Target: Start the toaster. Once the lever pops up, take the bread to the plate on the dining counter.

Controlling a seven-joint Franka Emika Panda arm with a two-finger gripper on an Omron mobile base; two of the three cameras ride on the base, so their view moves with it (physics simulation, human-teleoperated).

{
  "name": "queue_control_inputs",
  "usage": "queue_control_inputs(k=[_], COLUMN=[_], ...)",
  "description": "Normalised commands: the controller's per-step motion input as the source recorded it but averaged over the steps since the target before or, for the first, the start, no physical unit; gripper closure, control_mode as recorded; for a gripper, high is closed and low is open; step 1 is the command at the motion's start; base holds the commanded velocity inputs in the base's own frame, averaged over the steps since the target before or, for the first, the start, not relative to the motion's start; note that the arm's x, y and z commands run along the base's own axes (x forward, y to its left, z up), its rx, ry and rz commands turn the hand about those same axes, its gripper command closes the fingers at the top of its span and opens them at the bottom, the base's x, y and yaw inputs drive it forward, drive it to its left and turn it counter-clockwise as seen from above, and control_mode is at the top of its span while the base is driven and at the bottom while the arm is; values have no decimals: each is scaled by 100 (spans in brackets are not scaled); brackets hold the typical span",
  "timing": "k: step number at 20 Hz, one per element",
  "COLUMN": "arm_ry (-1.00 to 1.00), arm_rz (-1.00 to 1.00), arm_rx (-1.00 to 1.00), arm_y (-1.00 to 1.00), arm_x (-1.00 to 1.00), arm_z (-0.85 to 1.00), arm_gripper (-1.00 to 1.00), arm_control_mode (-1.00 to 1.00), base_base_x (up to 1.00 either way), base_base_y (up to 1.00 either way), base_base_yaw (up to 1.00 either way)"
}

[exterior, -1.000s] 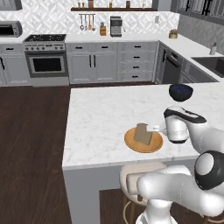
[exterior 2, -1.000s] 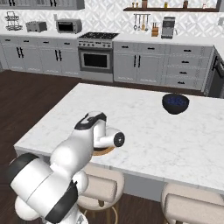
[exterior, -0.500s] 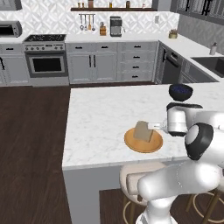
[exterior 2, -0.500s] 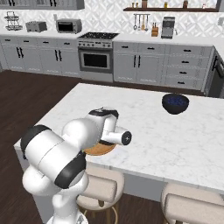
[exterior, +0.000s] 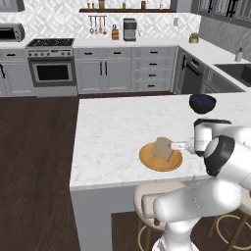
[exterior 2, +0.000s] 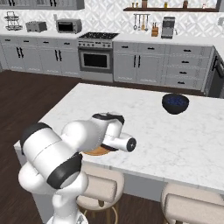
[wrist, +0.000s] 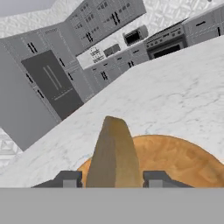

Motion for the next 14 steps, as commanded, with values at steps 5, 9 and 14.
queue_control_inputs(k=[5,9,14], arm_ry=[0,2,13], arm_rz=[-2,-4,-3], arm_rx=[-6,-6,-11], arm_y=[-32,-48,-22], arm_x=[-10,-13,0], arm_z=[10,17,3], arm_gripper=[-100,-100,-100], arm_control_mode=[-100,-100,-100], base_base_x=[0,0,0], base_base_y=[0,0,0], base_base_yaw=[0,0,0])
